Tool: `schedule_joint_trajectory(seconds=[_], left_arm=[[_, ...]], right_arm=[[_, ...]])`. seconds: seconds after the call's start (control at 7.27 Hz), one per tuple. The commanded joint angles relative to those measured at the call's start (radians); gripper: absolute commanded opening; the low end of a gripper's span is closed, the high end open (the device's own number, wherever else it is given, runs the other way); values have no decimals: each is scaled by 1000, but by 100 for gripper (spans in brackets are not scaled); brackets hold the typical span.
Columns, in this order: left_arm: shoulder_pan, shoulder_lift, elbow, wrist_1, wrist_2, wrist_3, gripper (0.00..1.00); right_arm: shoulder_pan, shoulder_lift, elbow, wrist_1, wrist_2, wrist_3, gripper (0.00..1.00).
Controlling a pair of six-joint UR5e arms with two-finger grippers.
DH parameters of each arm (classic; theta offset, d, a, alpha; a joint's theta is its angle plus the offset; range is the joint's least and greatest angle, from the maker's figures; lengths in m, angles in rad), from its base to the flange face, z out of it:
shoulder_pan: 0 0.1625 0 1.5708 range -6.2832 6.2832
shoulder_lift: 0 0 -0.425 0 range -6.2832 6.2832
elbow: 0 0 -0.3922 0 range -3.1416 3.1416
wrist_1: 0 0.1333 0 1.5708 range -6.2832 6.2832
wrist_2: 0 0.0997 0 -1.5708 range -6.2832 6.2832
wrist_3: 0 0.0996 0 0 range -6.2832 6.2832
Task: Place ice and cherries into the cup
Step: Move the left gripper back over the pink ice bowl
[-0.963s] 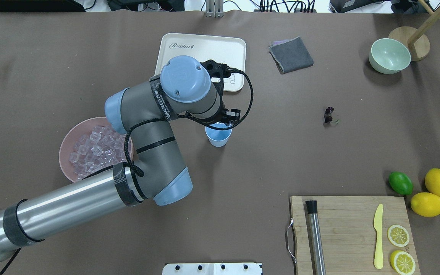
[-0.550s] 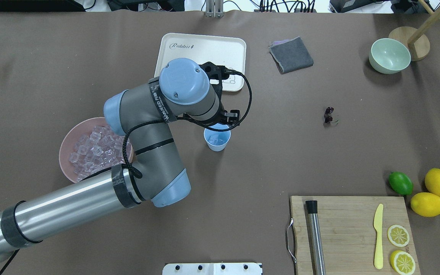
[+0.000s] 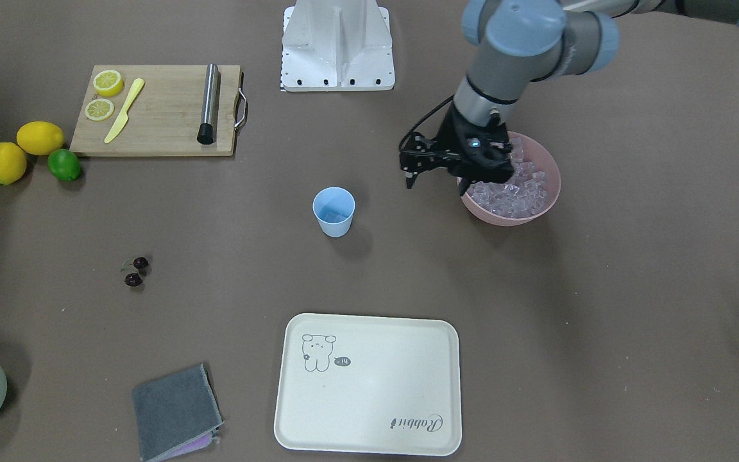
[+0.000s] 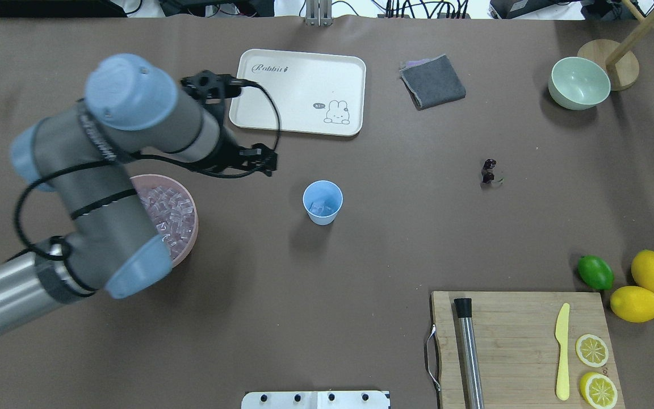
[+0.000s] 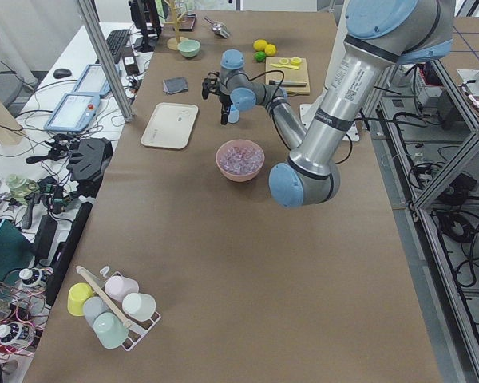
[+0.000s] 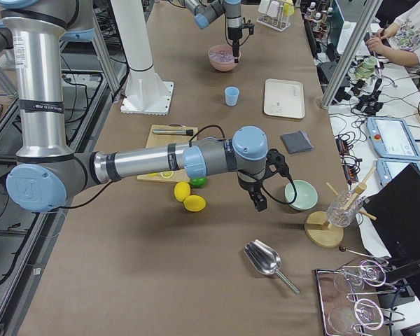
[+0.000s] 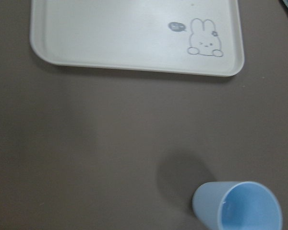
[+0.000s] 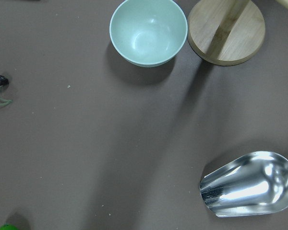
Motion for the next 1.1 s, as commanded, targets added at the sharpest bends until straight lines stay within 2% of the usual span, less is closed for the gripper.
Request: schedule_joint_trajectory(seconds=[0.0, 0.41, 0.96], left_arm=[[-30, 198, -97, 12, -18, -128, 97], [38, 269, -105, 5, -11, -188, 97], [127, 280, -97, 0, 32, -190, 96]], right_arm=[[0, 0, 0, 0, -1, -5, 99], [0, 9, 3, 2, -1, -1, 99], [0, 9, 8, 2, -1, -4, 99]])
